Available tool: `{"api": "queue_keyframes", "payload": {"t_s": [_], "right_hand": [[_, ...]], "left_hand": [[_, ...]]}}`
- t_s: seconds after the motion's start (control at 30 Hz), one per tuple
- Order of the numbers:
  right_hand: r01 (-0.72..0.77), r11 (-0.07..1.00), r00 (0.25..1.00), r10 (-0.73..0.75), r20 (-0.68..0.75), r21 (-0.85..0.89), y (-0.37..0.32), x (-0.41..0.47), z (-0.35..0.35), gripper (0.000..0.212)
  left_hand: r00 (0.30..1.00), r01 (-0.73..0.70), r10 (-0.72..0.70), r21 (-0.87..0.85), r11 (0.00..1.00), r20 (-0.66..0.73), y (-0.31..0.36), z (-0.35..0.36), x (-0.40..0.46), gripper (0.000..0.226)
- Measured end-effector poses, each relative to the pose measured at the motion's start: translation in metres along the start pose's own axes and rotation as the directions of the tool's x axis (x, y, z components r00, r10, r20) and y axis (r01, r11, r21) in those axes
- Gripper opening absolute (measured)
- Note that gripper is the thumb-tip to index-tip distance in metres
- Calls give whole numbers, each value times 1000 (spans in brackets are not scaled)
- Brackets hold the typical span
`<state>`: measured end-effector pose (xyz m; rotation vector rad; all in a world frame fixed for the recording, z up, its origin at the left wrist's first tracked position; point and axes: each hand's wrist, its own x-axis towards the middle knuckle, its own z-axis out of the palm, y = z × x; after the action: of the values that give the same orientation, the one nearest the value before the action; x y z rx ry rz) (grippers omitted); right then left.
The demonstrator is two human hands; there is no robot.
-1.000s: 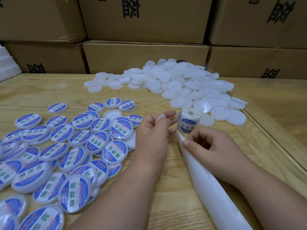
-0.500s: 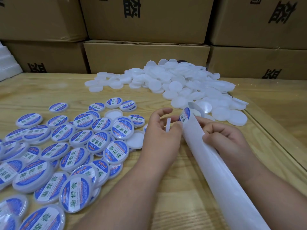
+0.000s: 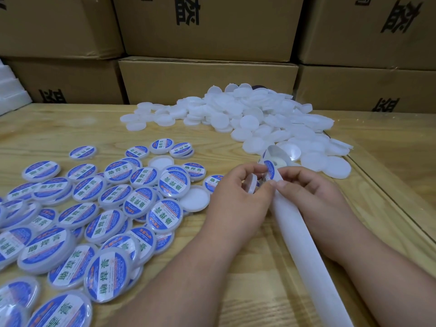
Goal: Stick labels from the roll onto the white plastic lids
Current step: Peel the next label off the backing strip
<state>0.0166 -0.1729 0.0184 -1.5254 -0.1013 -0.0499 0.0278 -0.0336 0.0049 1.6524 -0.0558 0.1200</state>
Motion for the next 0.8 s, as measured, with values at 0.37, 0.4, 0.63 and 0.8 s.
{"api": "queue_keyframes", "payload": {"t_s": [0.37,0.4,0.63,0.8], "right_hand": [[-42,986,996,54,72,-162,-1,-1,-3,39],[-48,987,996,60,72,-153,-1,-1,-3,33],[-57,984,998,62,23,-167,3,2,-4,25],[-54,982,998,47,-43,-181,3,1,-4,27]], "left_hand": [[999,-17,15,-53,998,-30,-3,2,2,30],[1000,-15,14,-44,999,-19,-2,2,2,32],[998,11,-17,96,995,63,-1,-2,0,75],[994,12,-17,52,999,104,2,-1,0,78]]}}
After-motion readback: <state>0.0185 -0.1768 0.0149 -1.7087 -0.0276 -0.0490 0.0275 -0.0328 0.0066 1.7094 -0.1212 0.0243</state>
